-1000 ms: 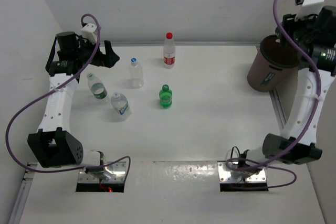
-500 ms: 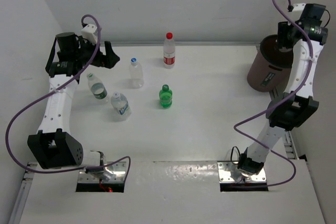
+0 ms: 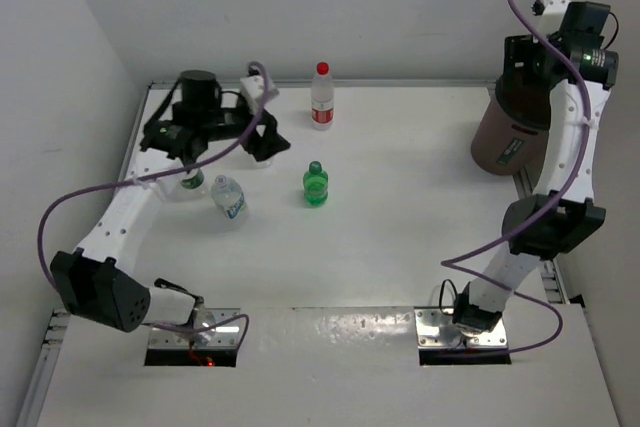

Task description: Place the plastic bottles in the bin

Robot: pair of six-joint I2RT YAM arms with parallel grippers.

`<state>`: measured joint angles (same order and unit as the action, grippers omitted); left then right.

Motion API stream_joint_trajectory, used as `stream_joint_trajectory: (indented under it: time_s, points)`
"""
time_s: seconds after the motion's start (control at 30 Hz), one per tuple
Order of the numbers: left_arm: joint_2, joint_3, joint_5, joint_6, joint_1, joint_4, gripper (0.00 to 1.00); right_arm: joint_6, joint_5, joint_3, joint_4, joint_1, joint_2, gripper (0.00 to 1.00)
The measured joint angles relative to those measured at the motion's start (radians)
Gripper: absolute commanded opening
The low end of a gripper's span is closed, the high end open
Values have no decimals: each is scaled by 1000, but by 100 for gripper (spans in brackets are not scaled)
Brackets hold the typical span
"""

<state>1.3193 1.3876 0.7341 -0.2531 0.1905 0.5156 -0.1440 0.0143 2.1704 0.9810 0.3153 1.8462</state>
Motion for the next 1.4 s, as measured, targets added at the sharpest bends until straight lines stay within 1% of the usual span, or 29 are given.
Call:
stream_joint_trajectory:
  time_s: [0.07,0.1,0.2,0.23,0.33,0.5,0.63,0.8,0.83,0.9,1.0,1.03,1.13,1.17,1.2,1.23,1.27,1.3,1.33,1.4]
  points:
    - [19,-16,-49,-23,101,4,69,17,35,-34,3,-13,-53,88]
    - [32,-24,-76,-31,144,8,69,25,59,-50,9,-16,-81,88]
    - [79,-55,-120,-35,229,15,64,47,117,-105,19,-16,-157,87]
    - [95,-69,-133,-29,241,9,63,52,144,-123,26,-16,-179,87]
    - [134,-115,-188,-5,253,-24,63,61,230,-180,36,-16,-230,87]
    - [196,-125,-277,26,287,-94,63,66,352,-247,58,-18,-249,87]
    - [252,-122,-303,37,309,-124,63,66,390,-263,80,-24,-248,87]
    - [302,-122,-318,49,312,-147,60,66,410,-263,87,-25,-249,87]
    - [311,-122,-321,49,312,-151,58,66,412,-263,87,-25,-248,87]
    - [329,-121,-325,53,312,-163,51,65,417,-265,88,-25,-249,87]
    - [353,-118,-319,56,312,-171,38,61,433,-273,92,-28,-249,87]
    - [357,-110,-321,53,312,-179,32,58,438,-278,95,-31,-249,87]
    - [367,-100,-311,56,312,-184,24,45,460,-300,98,-38,-251,89]
    - [369,-99,-306,56,312,-185,17,39,471,-319,95,-42,-256,89]
    - [369,-99,-301,57,312,-184,14,35,482,-341,94,-45,-262,92]
    - [369,-99,-295,59,312,-185,14,34,494,-381,79,-50,-274,94]
    - [369,-97,-282,64,312,-185,9,32,504,-431,56,-55,-294,94]
    - [369,-96,-275,66,312,-185,6,31,513,-473,43,-58,-310,94]
    - [369,-93,-260,73,312,-184,6,24,534,-525,18,-64,-333,94]
    - [364,-86,-209,97,305,-188,3,5,586,-604,-12,-76,-375,94]
